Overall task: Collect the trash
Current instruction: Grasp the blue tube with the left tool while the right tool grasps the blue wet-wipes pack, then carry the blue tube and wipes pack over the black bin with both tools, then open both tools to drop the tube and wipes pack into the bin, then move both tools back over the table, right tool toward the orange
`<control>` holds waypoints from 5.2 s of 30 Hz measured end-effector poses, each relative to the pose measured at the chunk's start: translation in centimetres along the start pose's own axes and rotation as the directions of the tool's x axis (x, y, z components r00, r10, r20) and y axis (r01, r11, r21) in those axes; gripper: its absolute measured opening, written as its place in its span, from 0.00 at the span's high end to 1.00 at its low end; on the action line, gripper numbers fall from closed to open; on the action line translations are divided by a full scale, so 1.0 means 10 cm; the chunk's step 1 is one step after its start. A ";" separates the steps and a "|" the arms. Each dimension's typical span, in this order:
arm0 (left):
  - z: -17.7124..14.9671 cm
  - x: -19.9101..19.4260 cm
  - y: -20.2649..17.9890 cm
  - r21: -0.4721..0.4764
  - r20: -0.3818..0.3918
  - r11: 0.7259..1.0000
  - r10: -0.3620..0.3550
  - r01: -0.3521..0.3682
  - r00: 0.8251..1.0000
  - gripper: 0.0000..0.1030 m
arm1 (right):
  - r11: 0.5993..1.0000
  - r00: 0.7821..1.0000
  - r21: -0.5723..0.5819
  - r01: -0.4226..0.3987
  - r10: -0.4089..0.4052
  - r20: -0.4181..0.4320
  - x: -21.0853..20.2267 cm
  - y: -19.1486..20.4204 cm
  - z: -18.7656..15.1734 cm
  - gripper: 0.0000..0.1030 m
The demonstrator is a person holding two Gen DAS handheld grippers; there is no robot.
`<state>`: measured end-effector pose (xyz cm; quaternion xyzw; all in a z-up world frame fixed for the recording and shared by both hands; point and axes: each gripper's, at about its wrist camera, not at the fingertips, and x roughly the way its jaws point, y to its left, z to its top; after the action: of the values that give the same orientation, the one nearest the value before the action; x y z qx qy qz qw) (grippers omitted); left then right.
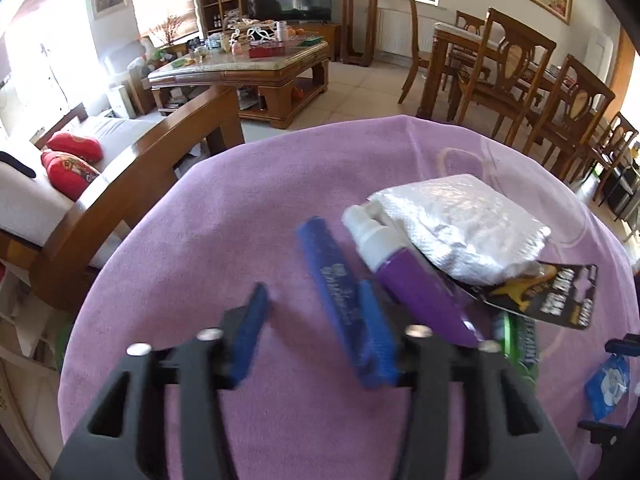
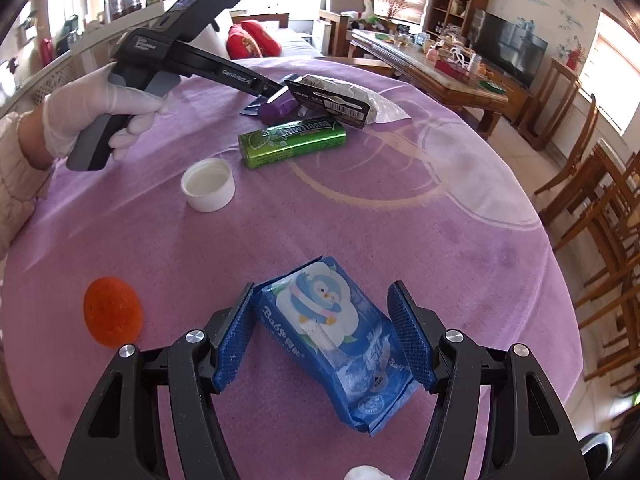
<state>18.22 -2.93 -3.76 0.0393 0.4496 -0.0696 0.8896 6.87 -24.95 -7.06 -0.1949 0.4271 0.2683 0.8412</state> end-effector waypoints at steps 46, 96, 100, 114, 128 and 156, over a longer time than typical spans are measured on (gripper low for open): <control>-0.59 -1.67 -1.63 0.234 0.341 0.932 -0.345 0.277 0.874 0.96 | 0.878 0.841 0.440 -0.189 -0.087 0.535 -1.98 -0.40 -0.82 0.55; -1.07 -0.92 -4.29 0.402 -0.020 0.709 -0.626 0.580 0.779 0.93 | 0.520 0.846 0.854 0.001 -0.456 0.276 -2.30 -1.51 -3.38 0.33; -1.07 -0.95 -4.30 0.403 -0.023 0.705 -0.630 0.584 0.777 0.93 | 0.499 0.843 0.866 0.026 -0.477 0.250 -2.33 -1.49 -3.37 0.32; -1.02 -1.25 -3.92 0.405 0.074 0.725 -0.633 0.557 0.771 0.12 | 0.474 0.806 0.878 0.071 -0.545 0.229 -2.43 -1.42 -3.23 0.18; -0.57 -1.33 -1.66 0.089 0.267 0.915 -0.403 0.395 0.875 0.05 | 0.781 0.893 0.625 0.003 -0.283 0.349 -1.91 -0.59 -1.84 0.10; 0.15 0.02 -0.95 0.655 0.153 0.755 -0.090 -0.033 0.984 0.27 | 0.969 0.978 0.160 -0.187 0.169 0.121 -0.50 0.77 -0.19 0.33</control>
<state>17.98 -12.48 -3.09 0.3349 0.3174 -0.2391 0.8544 -1.48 -21.47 -4.83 -0.0684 0.4188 0.3152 0.8489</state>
